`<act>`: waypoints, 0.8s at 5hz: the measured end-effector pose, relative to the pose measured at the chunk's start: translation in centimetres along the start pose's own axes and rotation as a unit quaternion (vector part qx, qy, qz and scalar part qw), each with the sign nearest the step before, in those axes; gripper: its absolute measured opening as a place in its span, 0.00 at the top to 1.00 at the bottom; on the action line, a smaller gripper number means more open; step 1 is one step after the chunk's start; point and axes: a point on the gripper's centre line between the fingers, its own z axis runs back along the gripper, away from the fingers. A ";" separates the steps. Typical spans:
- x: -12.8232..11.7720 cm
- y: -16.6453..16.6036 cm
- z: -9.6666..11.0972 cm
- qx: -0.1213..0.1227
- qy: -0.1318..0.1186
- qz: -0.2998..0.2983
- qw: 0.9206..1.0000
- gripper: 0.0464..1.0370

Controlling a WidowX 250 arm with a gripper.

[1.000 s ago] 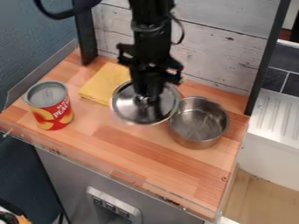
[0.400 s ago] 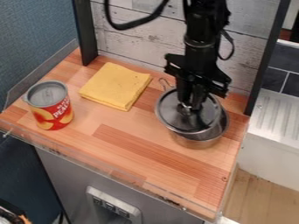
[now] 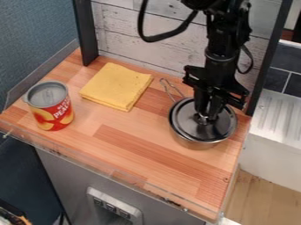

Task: Take pot cover and place on pot

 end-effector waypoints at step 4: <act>-0.2 2.1 -0.3 0.022 0.006 0.011 1.000 0.77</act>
